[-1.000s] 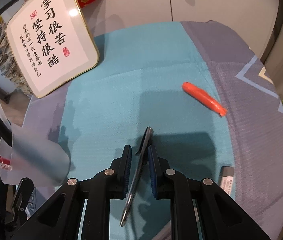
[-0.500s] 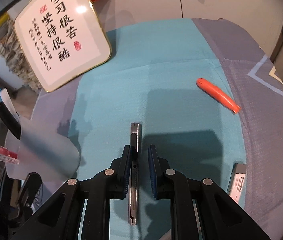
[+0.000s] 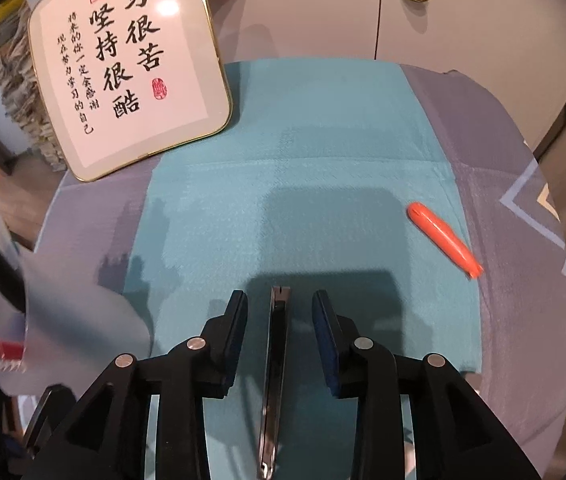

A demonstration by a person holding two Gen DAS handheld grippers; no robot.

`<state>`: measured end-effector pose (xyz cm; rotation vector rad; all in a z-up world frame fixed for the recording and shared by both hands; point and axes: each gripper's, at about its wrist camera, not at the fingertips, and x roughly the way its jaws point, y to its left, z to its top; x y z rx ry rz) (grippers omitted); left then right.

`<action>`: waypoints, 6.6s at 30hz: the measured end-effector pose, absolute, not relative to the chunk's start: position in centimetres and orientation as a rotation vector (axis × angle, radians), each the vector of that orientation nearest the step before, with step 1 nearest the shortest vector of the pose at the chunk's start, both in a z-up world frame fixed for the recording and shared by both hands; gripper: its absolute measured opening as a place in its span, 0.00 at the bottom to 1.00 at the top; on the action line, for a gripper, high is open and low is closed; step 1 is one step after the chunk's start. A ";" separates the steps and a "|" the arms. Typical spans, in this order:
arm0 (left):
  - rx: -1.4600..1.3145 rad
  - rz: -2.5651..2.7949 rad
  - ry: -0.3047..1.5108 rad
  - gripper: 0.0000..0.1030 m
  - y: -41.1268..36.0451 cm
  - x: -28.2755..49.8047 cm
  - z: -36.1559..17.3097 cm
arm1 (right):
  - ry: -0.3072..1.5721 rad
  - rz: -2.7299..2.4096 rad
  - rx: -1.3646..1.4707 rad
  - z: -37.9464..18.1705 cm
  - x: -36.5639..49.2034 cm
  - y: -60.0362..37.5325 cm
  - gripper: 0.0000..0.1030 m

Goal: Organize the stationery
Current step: 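Lift the grey metal pen and lower it into the frosted cup, opening the right gripper, then move the right gripper to the orange highlighter and grasp it, then carry the orange highlighter to the frosted cup and drop it in with the right gripper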

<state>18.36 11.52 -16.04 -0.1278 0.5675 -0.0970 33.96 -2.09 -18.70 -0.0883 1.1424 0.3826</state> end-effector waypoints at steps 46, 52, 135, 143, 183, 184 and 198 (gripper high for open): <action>-0.131 -0.097 0.569 0.65 11.5 18.4 -16.0 | 0.575 0.738 -0.095 -2.5 22.9 2.9 0.12; -0.131 -0.098 0.570 0.65 11.5 18.4 -16.0 | 0.651 0.761 -0.084 -4.1 23.4 3.0 0.12; -0.132 -0.098 0.574 0.65 11.6 18.3 -16.1 | 0.703 0.646 -0.297 -6.5 21.6 -6.8 0.08; -0.132 -0.097 0.576 0.66 11.6 18.2 -16.2 | 0.947 0.632 -0.217 -11.8 23.6 -9.1 0.09; -0.134 -0.097 0.578 0.66 11.7 18.3 -16.1 | 0.673 0.773 -0.171 -7.0 20.9 -5.2 0.14; -0.134 -0.097 0.578 0.66 11.7 18.3 -16.1 | 0.658 0.788 -0.171 -6.4 21.0 -4.6 0.14; -0.133 -0.097 0.578 0.66 11.7 18.3 -16.1 | 0.751 0.855 -0.293 -7.1 22.2 2.1 0.14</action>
